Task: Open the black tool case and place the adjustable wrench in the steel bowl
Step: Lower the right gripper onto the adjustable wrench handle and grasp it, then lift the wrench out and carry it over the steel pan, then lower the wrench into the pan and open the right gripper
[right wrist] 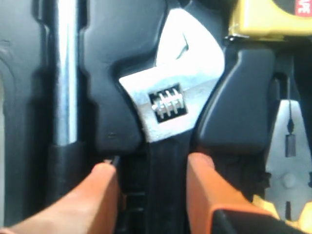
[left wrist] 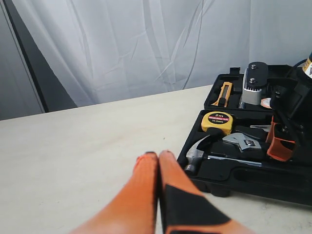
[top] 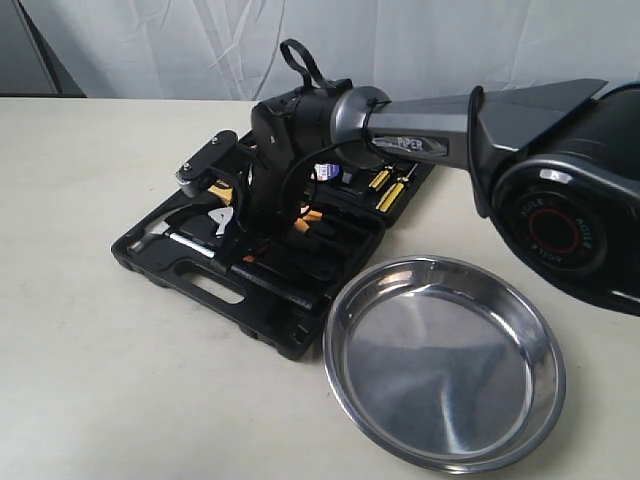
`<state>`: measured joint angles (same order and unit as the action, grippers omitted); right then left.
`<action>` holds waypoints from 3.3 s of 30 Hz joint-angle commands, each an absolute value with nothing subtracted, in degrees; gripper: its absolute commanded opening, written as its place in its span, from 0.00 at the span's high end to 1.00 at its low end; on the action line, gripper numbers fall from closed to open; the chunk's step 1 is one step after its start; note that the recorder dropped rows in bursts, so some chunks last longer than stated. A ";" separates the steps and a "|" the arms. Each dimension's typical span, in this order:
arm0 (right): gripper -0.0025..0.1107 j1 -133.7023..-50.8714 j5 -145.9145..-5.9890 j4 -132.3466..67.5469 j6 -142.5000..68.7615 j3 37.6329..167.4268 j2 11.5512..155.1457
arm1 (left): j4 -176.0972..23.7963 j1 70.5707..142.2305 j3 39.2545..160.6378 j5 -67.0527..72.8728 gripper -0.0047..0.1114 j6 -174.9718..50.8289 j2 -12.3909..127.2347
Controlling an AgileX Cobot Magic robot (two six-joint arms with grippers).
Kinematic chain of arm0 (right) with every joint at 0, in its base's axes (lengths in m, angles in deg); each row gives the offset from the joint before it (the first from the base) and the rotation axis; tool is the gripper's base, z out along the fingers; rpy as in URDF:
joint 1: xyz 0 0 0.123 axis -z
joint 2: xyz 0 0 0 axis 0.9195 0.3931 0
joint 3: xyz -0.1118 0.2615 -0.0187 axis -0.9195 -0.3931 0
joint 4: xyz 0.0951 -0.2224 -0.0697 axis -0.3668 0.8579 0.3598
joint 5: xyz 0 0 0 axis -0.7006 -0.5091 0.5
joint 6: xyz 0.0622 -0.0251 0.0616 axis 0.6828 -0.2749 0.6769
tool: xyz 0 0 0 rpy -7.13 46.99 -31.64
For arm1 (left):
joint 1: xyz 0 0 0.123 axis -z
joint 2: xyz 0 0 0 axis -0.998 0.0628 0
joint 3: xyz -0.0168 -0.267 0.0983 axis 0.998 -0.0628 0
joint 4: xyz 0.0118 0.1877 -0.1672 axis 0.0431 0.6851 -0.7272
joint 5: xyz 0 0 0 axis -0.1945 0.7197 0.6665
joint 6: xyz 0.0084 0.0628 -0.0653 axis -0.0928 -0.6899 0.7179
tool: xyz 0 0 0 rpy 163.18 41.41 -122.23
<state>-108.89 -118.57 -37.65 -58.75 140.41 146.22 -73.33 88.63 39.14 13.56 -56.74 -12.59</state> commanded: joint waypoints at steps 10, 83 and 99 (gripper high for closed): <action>0.99 -108.86 -118.76 -36.48 -59.09 140.25 146.95 | -73.48 88.84 39.25 13.31 0.96 -56.77 -12.39; 0.99 -106.25 -101.62 -23.69 -28.44 80.06 102.29 | -73.48 88.84 39.25 13.30 0.96 -56.77 -12.39; 0.96 -106.25 -98.07 -20.75 -25.90 78.93 111.42 | -73.48 88.84 39.25 13.30 0.96 -56.77 -12.39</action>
